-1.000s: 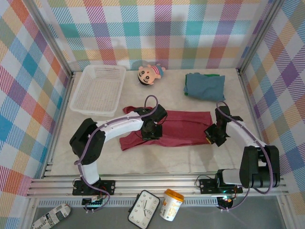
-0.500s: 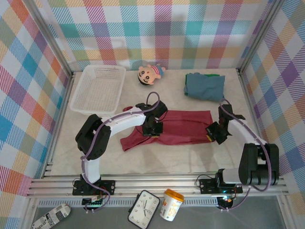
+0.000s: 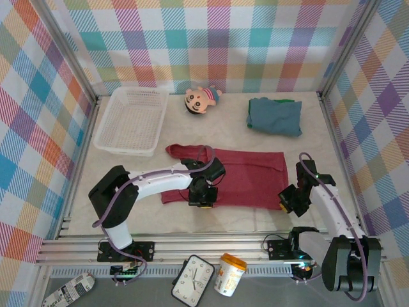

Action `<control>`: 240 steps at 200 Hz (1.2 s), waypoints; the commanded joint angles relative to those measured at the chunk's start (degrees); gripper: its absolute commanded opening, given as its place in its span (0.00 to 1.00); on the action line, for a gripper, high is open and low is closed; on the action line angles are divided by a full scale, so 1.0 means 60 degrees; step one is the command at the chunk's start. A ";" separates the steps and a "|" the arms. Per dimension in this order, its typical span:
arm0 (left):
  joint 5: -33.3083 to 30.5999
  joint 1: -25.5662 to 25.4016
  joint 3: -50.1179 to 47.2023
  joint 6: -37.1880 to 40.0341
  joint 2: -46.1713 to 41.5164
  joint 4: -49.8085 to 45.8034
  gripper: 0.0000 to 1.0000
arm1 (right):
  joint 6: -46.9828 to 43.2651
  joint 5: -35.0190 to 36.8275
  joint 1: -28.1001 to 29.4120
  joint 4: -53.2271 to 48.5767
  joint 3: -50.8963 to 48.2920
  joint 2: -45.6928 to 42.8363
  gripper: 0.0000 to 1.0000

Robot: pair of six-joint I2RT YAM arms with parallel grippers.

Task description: Fold and stack the tank tops

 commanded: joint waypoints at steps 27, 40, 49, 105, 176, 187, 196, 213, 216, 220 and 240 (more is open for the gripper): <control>0.0029 0.0360 0.0880 0.0248 0.0301 -0.0238 0.02 | -0.0251 0.0294 -0.0047 0.0122 0.0780 0.0980 0.06; 0.0109 0.0508 0.0909 0.0276 0.0331 -0.0185 0.02 | -0.0304 0.0279 -0.0098 0.0337 0.1036 0.1361 0.06; 0.0158 0.0609 0.0928 0.0281 0.0338 -0.0168 0.02 | -0.0320 0.0266 -0.0109 0.0467 0.1177 0.1552 0.06; 0.0557 0.1237 0.1240 0.0416 0.0564 0.0015 0.02 | -0.0277 0.0070 -0.0211 0.0998 0.1773 0.2570 0.07; 0.0511 0.1615 0.1989 0.0862 0.1490 -0.0146 0.06 | -0.0393 -0.0060 -0.0563 0.1976 0.2094 0.3913 0.12; 0.0219 0.1625 0.2160 0.0957 0.1632 -0.0325 0.07 | -0.0393 -0.0073 -0.0622 0.2148 0.2104 0.4046 0.13; 0.0032 0.1651 0.2285 0.1016 0.1733 -0.0407 0.08 | -0.0396 -0.0047 -0.0678 0.2232 0.2117 0.4148 0.14; -0.0252 0.1717 0.2554 0.1106 0.1926 -0.0492 0.16 | -0.0407 -0.0040 -0.0805 0.2440 0.2144 0.4342 0.21; -0.0286 0.1720 0.2626 0.1138 0.1969 -0.0532 0.18 | -0.0420 -0.0056 -0.0852 0.2474 0.2162 0.4366 0.22; -0.0348 0.1735 0.2720 0.1193 0.2024 -0.0572 0.20 | -0.0447 -0.0058 -0.0888 0.2518 0.2177 0.4381 0.23; -0.0702 0.1749 0.3069 0.1394 0.2193 -0.0845 0.29 | -0.0456 -0.0040 -0.1081 0.2826 0.2236 0.4310 0.28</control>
